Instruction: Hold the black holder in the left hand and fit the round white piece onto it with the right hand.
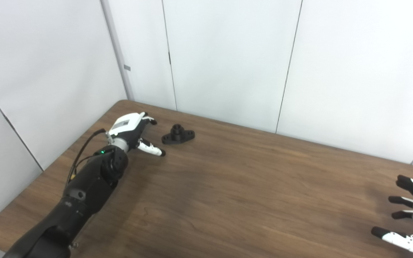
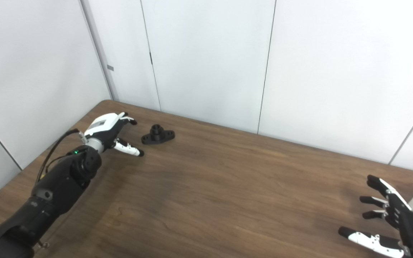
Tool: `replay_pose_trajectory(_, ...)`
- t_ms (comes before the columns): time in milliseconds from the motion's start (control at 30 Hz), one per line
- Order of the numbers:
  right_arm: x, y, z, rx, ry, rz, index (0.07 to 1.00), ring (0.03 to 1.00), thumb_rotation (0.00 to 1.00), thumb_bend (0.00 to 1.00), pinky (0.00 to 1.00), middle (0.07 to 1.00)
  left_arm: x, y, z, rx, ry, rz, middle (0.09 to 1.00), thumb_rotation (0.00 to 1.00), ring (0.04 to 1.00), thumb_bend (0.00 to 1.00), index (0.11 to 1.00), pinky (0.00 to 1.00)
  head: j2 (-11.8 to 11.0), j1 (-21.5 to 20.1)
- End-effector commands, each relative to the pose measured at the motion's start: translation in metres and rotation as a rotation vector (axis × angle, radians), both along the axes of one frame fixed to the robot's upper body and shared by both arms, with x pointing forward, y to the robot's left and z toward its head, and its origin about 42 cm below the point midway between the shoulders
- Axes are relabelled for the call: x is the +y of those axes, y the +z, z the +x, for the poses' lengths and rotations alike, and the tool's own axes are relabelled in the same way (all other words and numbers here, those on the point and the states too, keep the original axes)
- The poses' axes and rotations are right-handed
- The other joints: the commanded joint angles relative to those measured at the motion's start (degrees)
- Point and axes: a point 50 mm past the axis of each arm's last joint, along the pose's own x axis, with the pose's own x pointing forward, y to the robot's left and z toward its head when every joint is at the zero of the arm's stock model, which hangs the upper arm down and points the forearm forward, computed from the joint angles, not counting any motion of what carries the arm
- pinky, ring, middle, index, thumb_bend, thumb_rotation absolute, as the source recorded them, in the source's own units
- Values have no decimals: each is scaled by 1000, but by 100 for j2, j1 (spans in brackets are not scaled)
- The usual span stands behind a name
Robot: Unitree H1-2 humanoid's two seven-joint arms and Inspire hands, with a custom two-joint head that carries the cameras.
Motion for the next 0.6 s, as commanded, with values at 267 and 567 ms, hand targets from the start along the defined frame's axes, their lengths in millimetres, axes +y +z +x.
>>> replay_pose_trajectory(267,-2,17,5,-65,3,-25,859,730,151,800,551,866,-10,23,24,-117,-2,-87,994,285,1000,923,813,976,38,-83)
replay_pose_trajectory(567,-5,21,3,-74,-8,-25,852,713,184,806,507,855,-21,9,34,-94,-24,-77,995,280,1000,917,804,982,78,-159)
